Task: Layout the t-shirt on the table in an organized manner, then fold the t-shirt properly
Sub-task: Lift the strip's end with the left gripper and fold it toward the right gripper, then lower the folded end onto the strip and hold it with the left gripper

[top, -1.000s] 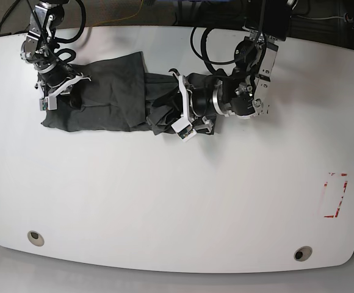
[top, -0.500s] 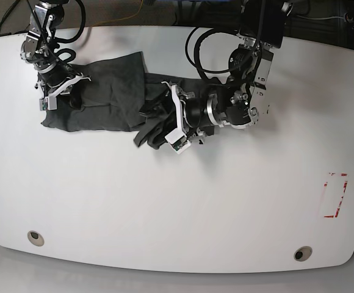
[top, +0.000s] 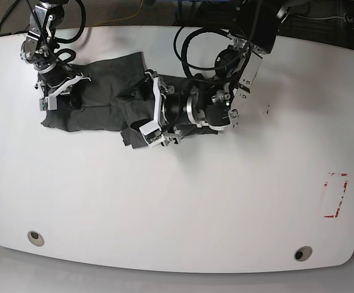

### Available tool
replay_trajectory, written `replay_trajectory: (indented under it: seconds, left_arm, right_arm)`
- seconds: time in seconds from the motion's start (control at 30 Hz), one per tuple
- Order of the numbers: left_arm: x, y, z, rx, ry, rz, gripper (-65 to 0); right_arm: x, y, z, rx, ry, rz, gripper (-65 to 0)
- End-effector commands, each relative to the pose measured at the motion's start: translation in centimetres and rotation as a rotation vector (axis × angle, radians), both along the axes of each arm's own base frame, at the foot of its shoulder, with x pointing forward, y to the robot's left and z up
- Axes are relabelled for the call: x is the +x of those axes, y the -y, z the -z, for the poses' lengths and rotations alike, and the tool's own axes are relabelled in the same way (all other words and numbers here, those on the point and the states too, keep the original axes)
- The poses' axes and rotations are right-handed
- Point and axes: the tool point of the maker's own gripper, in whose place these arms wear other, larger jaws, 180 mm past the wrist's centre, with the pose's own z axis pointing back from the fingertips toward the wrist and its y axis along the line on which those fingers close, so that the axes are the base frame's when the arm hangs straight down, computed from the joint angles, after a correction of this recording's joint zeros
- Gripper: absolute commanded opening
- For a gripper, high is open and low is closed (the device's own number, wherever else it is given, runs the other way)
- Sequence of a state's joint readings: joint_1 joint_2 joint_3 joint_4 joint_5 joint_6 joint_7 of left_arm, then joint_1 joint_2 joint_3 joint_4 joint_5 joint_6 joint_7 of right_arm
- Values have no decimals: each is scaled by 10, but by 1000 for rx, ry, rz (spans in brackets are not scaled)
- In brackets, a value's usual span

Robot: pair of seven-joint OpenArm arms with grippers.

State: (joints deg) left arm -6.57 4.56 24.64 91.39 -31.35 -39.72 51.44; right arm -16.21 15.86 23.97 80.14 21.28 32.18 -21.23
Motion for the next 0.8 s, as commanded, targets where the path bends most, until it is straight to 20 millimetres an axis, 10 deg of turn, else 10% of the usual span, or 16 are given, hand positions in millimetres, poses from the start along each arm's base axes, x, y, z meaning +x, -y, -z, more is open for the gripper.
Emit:
replay_trajectory:
  seconds: [0.0, 0.37, 0.77]
  left_arm:
    - [12, 5, -28, -57, 69, 2, -187]
    - [62, -61, -11, 131, 170, -149, -195]
    - [67, -94, -16, 216, 376, -242, -439]
  right_arm:
    - [-23, 7, 22, -66, -152, -23, -650]
    - [-22, 7, 21, -66, -151, -23, -650]
    - [-16, 8, 20, -65, -141, -21, -650]
